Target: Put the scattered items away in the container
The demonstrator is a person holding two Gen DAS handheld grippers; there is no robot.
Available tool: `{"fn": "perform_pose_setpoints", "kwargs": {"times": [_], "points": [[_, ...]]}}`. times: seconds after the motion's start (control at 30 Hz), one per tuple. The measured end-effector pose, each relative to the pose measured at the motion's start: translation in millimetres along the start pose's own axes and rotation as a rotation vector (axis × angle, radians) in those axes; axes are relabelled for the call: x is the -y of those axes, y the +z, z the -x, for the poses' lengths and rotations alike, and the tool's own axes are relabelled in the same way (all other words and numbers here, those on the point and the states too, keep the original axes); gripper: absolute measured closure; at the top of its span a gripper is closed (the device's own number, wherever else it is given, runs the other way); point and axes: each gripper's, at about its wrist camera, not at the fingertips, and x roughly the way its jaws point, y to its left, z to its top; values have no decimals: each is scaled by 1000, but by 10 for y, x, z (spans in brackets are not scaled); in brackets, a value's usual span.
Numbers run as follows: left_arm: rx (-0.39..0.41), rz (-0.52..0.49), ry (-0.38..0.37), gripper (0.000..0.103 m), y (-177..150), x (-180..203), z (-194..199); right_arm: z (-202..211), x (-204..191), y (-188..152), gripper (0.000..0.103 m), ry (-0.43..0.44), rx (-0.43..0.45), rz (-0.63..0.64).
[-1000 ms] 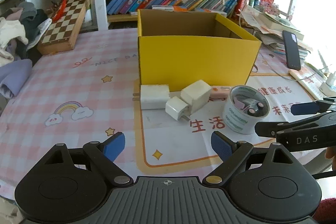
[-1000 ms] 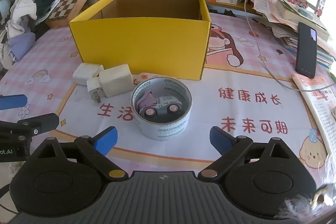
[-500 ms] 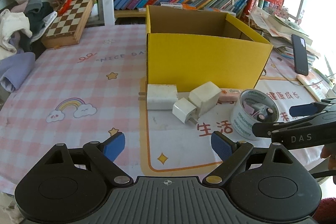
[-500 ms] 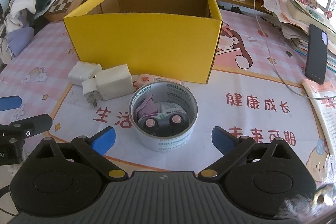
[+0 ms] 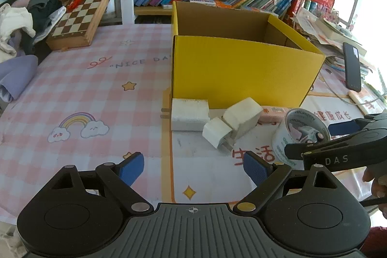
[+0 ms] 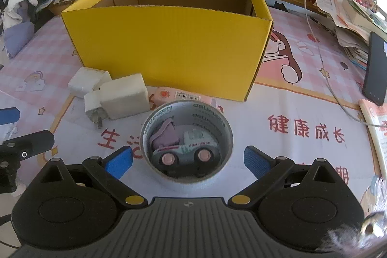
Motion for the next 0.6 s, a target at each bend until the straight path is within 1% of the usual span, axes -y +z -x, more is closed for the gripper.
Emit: {"fn": "perform_pose_setpoints", "kwargs": {"times": [0.27, 0.3, 0.33, 0.4, 0.47, 0.6], "points": [[8, 29, 9, 12, 130, -69, -117, -116, -10, 65, 7, 9, -25, 35], [12, 30, 11, 12, 154, -78, -133, -128, -11, 71, 9, 11, -28, 40], [16, 31, 14, 12, 179, -86, -149, -135, -9, 75, 13, 13, -29, 44], [20, 27, 19, 12, 214, -95, -193, -146, -3, 80, 18, 18, -32, 49], [14, 17, 27, 13, 248, -86, -253, -155, 7, 83, 20, 26, -33, 52], [13, -10, -10, 15, 274, -12, -310, -156, 14, 78, 20, 36, -30, 62]]}}
